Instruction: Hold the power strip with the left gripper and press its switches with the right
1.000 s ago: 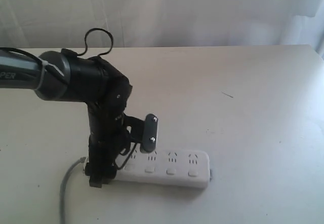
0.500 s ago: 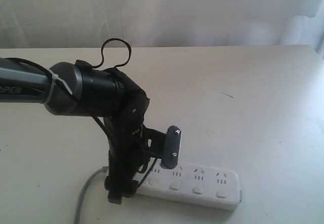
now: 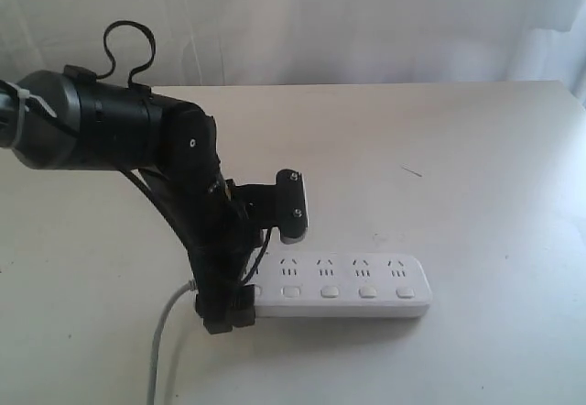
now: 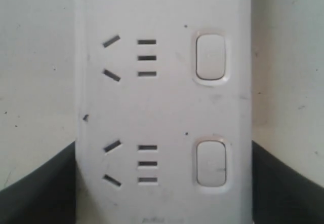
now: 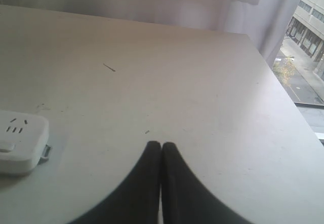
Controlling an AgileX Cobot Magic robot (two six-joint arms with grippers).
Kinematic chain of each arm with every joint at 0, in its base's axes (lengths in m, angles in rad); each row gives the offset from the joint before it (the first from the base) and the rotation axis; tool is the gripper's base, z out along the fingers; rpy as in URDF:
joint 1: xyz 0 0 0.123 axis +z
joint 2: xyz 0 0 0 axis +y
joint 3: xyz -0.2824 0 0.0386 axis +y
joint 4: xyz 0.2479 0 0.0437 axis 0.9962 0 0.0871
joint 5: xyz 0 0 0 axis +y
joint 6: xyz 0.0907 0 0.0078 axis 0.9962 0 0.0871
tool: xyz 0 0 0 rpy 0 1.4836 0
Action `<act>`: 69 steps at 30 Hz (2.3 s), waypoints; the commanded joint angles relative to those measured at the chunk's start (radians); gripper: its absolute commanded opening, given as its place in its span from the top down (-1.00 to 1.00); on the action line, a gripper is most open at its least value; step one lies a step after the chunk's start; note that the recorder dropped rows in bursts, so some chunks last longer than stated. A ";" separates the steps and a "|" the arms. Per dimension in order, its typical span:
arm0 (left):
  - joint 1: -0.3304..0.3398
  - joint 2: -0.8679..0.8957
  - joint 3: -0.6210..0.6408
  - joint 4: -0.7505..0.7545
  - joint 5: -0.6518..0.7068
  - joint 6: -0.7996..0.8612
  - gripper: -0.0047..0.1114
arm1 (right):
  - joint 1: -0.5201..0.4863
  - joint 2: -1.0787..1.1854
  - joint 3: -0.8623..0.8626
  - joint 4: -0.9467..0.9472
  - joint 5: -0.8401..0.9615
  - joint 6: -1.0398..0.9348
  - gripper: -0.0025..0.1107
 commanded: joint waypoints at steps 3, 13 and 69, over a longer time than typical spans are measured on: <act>0.000 -0.012 0.116 -0.092 -0.042 0.114 0.92 | -0.001 -0.005 0.005 -0.006 -0.003 -0.002 0.96; 0.000 -0.012 0.202 0.074 -0.153 0.009 0.92 | -0.001 -0.005 0.005 -0.006 -0.003 -0.002 0.96; -0.001 -0.012 0.202 0.114 -0.124 -0.024 0.92 | -0.003 0.327 -0.474 -1.435 -1.205 1.591 0.96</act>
